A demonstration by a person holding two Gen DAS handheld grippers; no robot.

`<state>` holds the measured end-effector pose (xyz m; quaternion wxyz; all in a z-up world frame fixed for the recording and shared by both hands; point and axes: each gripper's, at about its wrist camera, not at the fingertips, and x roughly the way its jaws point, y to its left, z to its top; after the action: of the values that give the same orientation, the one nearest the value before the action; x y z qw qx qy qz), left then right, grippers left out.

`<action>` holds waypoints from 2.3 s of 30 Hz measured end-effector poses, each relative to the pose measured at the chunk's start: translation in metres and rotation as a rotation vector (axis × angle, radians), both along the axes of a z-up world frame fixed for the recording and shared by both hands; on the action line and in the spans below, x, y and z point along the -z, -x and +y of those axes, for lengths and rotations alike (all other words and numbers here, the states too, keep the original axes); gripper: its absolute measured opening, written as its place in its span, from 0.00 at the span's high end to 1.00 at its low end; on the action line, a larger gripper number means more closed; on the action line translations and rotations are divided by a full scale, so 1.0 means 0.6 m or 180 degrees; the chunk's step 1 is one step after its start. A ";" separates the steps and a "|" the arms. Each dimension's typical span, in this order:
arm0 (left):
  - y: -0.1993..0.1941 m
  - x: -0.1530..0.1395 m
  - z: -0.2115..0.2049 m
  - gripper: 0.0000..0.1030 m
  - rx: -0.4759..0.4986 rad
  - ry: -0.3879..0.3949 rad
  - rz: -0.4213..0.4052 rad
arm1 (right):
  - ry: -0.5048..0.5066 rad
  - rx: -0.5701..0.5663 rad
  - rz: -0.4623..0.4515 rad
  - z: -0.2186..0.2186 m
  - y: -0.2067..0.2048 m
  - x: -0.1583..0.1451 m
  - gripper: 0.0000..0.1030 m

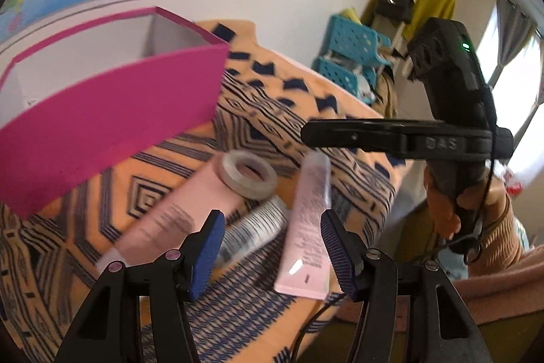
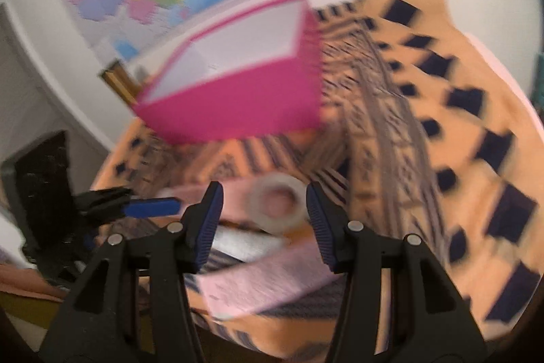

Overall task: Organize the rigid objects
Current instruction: 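Move the right gripper to the white-and-pink tube and close on it, then lift the white-and-pink tube into the pink box and open the right gripper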

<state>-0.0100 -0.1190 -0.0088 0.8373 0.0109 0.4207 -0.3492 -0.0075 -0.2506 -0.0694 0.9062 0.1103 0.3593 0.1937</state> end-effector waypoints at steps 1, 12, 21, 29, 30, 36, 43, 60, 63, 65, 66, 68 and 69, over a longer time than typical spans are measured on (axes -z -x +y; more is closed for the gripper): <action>0.004 0.005 -0.007 0.42 0.0050 -0.0018 0.0027 | 0.0016 0.0068 0.0034 -0.008 0.003 0.007 0.49; 0.035 0.047 -0.015 0.42 0.0205 -0.0225 0.0302 | 0.0090 0.0297 0.0250 -0.050 0.000 0.065 0.49; 0.023 0.064 -0.006 0.72 -0.0070 -0.0365 0.0341 | -0.0023 0.0292 0.0334 -0.051 0.001 0.085 0.48; -0.002 0.072 0.021 0.81 -0.0376 -0.0319 0.0432 | -0.0174 0.0286 0.0342 -0.039 0.005 0.092 0.51; -0.001 0.074 0.022 0.80 -0.0368 -0.0322 0.0435 | -0.0153 0.0309 0.0308 -0.034 0.005 0.092 0.53; 0.019 0.060 0.028 0.59 -0.0180 -0.0130 0.0528 | -0.0219 0.0332 0.0287 -0.030 -0.002 0.095 0.59; 0.038 0.059 -0.014 0.47 0.0022 -0.0385 0.0325 | -0.0263 0.0351 0.0302 -0.029 -0.004 0.095 0.60; 0.021 0.070 0.052 0.50 -0.0510 -0.0416 0.0344 | -0.0410 0.0221 0.0316 -0.028 0.019 0.097 0.52; 0.019 0.071 0.053 0.58 -0.0520 -0.0385 0.0373 | -0.0347 0.0197 0.0278 -0.034 0.036 0.093 0.50; 0.018 0.072 0.049 0.59 -0.0532 -0.0375 0.0377 | -0.0279 0.0180 0.0250 -0.034 0.047 0.090 0.50; 0.018 0.072 0.048 0.59 -0.0529 -0.0367 0.0381 | -0.0248 0.0160 0.0238 -0.033 0.051 0.090 0.50; 0.017 0.073 0.044 0.61 -0.0527 -0.0356 0.0387 | -0.0174 0.0127 0.0215 -0.026 0.057 0.090 0.50; 0.018 0.073 0.045 0.63 -0.0506 -0.0333 0.0404 | -0.0169 0.0108 0.0219 -0.023 0.059 0.091 0.50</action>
<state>-0.0210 -0.0920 -0.0527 0.8323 -0.0010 0.4900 -0.2592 -0.0428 -0.2642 -0.1241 0.8932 0.1470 0.3830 0.1839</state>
